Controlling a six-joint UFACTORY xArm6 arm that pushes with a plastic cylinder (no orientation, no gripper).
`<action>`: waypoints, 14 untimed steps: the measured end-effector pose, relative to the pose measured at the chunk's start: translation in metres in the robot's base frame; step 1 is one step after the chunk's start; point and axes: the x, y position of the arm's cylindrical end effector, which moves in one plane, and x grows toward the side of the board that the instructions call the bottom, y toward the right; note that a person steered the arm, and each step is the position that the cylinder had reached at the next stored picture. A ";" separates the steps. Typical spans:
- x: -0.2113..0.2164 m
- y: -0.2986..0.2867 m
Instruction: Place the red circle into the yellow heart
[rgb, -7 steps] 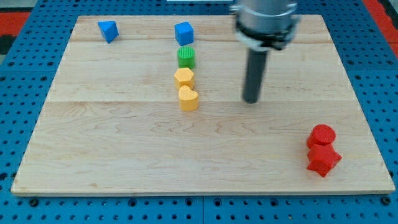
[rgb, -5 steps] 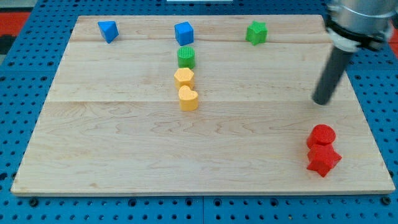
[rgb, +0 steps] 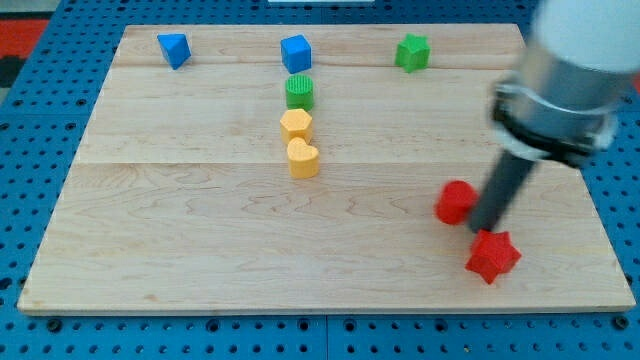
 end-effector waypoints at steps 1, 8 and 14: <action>-0.024 -0.021; -0.041 -0.086; -0.033 -0.090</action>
